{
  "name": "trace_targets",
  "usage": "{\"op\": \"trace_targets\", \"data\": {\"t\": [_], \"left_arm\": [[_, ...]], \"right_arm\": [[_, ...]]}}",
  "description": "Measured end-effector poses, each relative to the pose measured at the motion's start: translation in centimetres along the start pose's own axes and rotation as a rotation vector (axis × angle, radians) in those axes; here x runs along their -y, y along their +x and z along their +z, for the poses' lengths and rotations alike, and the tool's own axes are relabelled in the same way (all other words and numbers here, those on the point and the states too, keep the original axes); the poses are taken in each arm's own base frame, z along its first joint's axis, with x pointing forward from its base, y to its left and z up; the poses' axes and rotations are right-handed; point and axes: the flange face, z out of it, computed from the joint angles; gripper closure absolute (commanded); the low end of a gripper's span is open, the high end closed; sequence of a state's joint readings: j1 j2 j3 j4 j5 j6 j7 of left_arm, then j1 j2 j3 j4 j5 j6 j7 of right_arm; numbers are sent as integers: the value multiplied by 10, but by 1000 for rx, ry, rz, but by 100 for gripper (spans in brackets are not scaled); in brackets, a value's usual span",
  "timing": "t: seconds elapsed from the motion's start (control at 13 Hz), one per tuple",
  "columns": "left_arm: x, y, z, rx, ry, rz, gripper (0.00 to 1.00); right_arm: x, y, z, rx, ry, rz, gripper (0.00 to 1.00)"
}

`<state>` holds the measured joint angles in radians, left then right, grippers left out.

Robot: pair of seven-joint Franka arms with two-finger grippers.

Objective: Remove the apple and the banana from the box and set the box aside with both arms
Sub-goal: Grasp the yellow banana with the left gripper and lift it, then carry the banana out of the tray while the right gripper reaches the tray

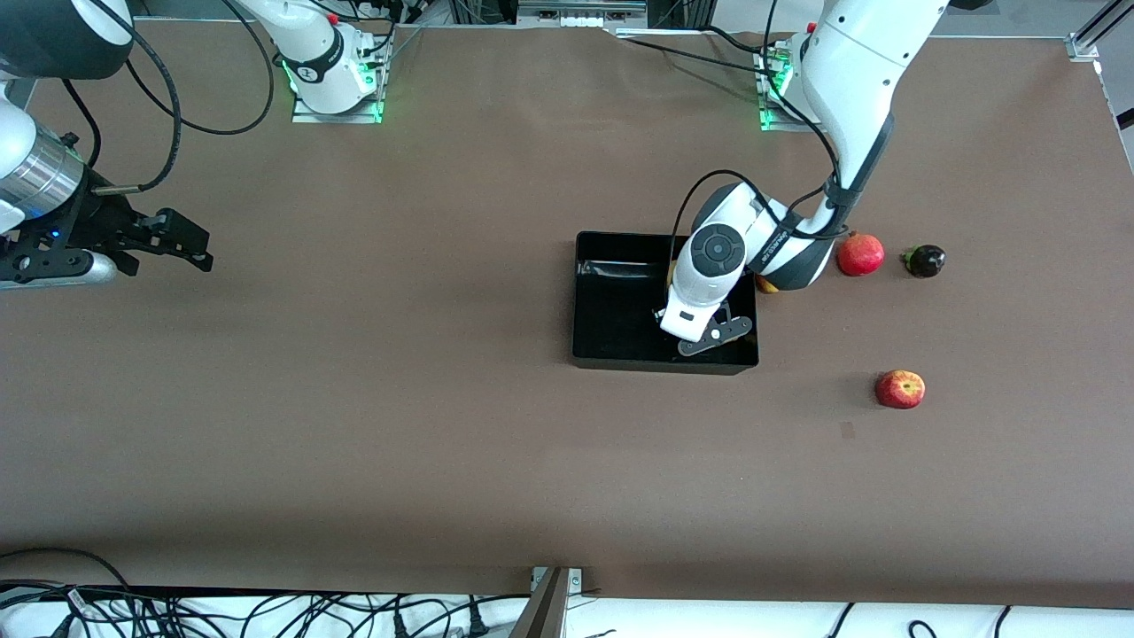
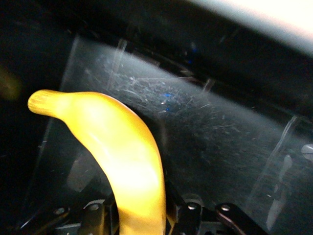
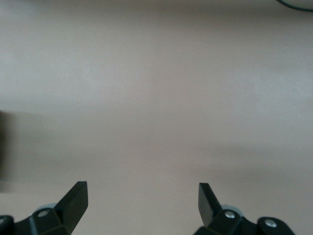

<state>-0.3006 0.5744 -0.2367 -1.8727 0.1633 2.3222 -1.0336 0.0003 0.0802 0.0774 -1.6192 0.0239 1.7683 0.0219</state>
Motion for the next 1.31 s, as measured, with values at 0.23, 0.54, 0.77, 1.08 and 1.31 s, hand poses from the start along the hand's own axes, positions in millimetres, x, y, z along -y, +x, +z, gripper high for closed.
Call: {"op": "trace_targets", "data": {"t": [0.23,0.54,0.77,1.08,1.31], "left_arm": [[4,15,-87,35,22,-61,100],[18,33,-212,131,-6,-98,100],[47,49,-250,171,6,-37,100],[145,127,-241,231,-8,79,100],[241,183,-235,243,-40,168,100]], "right_arm": [[0,0,0,0,0,0,0],[0,0,0,0,0,0,0],[0,0,0,0,0,0,0],[1,0,0,0,0,-1,0],[5,0,2,4,11,-6,0]]}}
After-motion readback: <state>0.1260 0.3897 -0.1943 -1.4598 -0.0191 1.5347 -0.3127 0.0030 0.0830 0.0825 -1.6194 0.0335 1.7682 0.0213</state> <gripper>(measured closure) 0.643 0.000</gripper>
